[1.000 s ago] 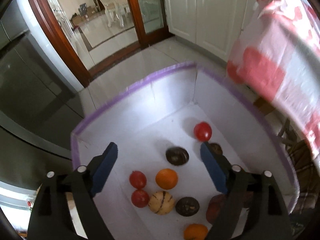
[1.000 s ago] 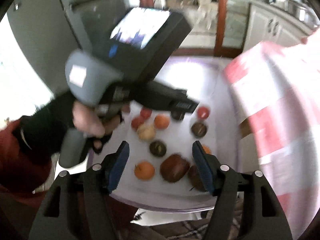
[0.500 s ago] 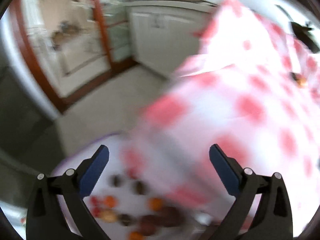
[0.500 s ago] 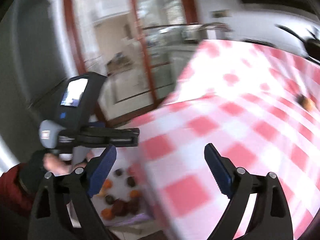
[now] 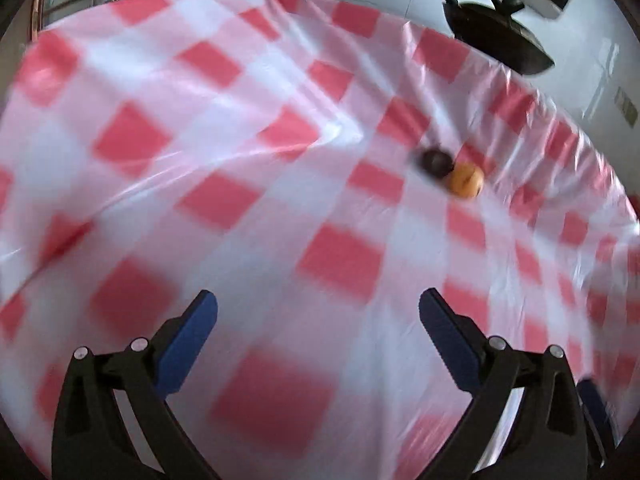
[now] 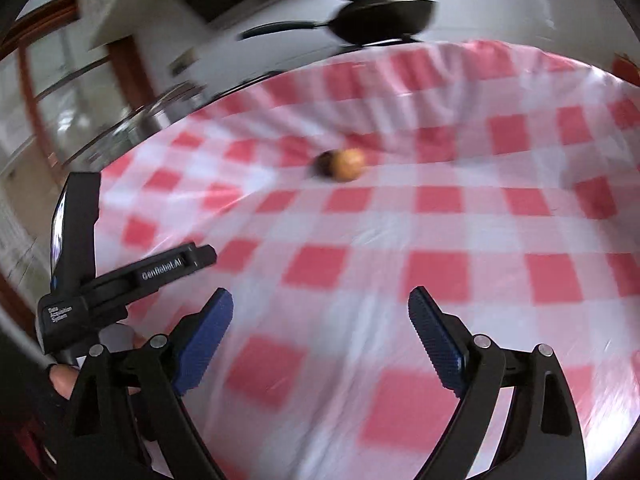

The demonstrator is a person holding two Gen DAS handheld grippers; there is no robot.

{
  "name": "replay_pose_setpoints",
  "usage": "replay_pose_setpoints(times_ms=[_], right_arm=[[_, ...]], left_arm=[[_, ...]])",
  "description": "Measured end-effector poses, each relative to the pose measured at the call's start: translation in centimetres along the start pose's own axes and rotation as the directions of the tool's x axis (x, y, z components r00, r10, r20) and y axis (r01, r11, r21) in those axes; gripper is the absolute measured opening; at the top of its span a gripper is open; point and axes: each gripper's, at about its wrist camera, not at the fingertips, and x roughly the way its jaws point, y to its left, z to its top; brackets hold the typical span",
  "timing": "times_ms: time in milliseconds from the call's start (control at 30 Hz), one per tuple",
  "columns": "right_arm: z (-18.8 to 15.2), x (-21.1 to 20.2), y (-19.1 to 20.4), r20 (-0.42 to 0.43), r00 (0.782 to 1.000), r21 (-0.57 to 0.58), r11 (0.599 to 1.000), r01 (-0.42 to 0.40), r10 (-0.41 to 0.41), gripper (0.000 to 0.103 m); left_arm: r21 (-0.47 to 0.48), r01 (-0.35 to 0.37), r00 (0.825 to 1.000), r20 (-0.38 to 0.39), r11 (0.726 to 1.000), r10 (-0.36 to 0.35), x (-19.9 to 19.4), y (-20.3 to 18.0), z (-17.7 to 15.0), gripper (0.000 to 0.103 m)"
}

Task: Organize fruits
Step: 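Move both open tools back over the last two fruits on the tablecloth, then grasp the yellow pepino with the right tool while the left tool grasps the brown fruit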

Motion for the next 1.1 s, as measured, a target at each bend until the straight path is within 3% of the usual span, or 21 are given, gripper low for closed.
replay_pose_setpoints(times_ms=[167, 333, 400, 533, 633, 800, 900, 967, 1100], right_arm=[[3.2, 2.4, -3.2, 0.023, 0.998, 0.064, 0.997, 0.053, -0.054, 0.087], [5.5, 6.7, -3.2, -0.012, 0.998, 0.065, 0.996, 0.066, -0.066, 0.087], [6.8, 9.3, -2.8, -0.039, 0.997, 0.040, 0.996, 0.075, -0.073, 0.087], [9.0, 14.1, -1.2, -0.106, 0.989, -0.056, 0.994, 0.095, -0.101, 0.087], [10.8, 17.4, 0.1, -0.135, 0.982, -0.127, 0.985, 0.113, -0.130, 0.086], [13.2, 22.1, 0.1, -0.201, 0.969, -0.133, 0.984, 0.120, -0.145, 0.081], [14.0, 23.8, 0.1, -0.227, 0.960, -0.137, 0.981, 0.137, -0.166, 0.072], [14.0, 23.8, 0.3, -0.218, 0.959, -0.162, 0.976, 0.147, -0.180, 0.043], [12.7, 20.3, -1.4, -0.162, 0.980, -0.043, 0.993, 0.114, -0.120, 0.042]], left_arm=[[-0.063, 0.054, 0.996, 0.070, 0.997, -0.049, 3.5, -2.9, 3.7, 0.101], [-0.088, 0.110, 0.986, 0.132, 0.990, -0.098, 5.4, -3.2, 6.3, 0.101], [-0.082, 0.102, 0.988, 0.125, 0.991, -0.091, 6.3, -2.7, 6.7, 0.101], [-0.190, 0.146, 0.984, 0.131, 0.971, -0.122, 6.7, -0.2, 6.7, 0.101], [-0.210, 0.145, 0.984, 0.133, 0.967, -0.119, 6.9, 0.3, 6.7, 0.101], [-0.205, 0.147, 0.985, 0.117, 0.968, -0.125, 7.3, 0.3, 6.6, 0.101], [-0.190, 0.140, 0.987, 0.110, 0.972, -0.120, 7.3, 0.0, 6.4, 0.101], [-0.179, 0.137, 0.987, 0.109, 0.974, -0.118, 7.3, -0.1, 6.4, 0.101], [-0.170, 0.136, 0.987, 0.106, 0.976, -0.119, 7.2, -0.2, 6.3, 0.101]])
